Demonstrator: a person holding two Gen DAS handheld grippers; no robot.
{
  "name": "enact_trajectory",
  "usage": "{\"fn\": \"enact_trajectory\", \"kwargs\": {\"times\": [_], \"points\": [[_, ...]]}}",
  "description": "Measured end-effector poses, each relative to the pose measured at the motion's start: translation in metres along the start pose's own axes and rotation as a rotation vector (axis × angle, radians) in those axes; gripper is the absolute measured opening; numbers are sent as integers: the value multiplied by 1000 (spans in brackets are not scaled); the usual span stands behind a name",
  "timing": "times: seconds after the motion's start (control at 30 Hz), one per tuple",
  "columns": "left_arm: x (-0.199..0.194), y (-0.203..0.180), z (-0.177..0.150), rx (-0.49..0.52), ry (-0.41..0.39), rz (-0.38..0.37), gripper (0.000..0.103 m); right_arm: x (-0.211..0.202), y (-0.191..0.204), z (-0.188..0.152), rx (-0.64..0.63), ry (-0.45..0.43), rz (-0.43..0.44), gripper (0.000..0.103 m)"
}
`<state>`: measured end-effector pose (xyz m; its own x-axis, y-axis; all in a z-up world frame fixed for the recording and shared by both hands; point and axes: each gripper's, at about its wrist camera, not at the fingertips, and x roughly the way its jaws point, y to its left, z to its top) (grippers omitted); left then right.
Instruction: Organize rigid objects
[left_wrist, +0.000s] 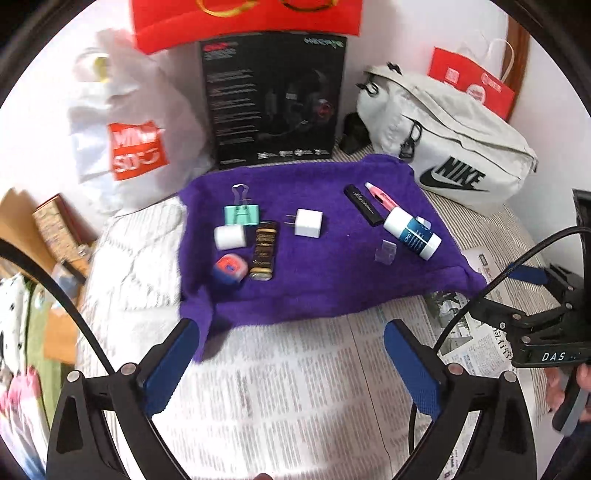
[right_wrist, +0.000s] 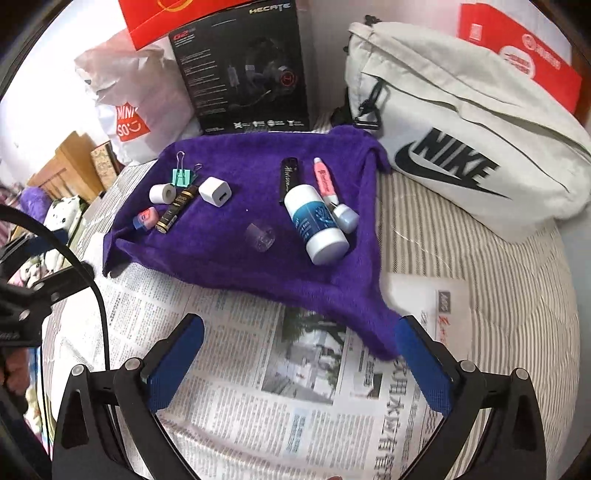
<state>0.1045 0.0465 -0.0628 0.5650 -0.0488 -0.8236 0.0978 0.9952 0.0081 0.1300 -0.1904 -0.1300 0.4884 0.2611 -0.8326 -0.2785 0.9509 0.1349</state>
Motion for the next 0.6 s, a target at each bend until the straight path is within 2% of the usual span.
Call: {"fn": "enact_trajectory", "kwargs": {"times": [0.2,0.4,0.53,0.6], "points": [[-29,-5,-13,-54,-34,20,101,-25,3,-14,18,-13,-39,102],[-40,-6,-25,-103,-40,17,101,-47,5,-25,9,-24,-92,102],[-42,-8,-31,-108,-30,41,101,-55,6,-30,19,-29,-95,102],[-37,-11,-29,-100,18,39,101,-55,8,-29,9,3,-91,102]]}}
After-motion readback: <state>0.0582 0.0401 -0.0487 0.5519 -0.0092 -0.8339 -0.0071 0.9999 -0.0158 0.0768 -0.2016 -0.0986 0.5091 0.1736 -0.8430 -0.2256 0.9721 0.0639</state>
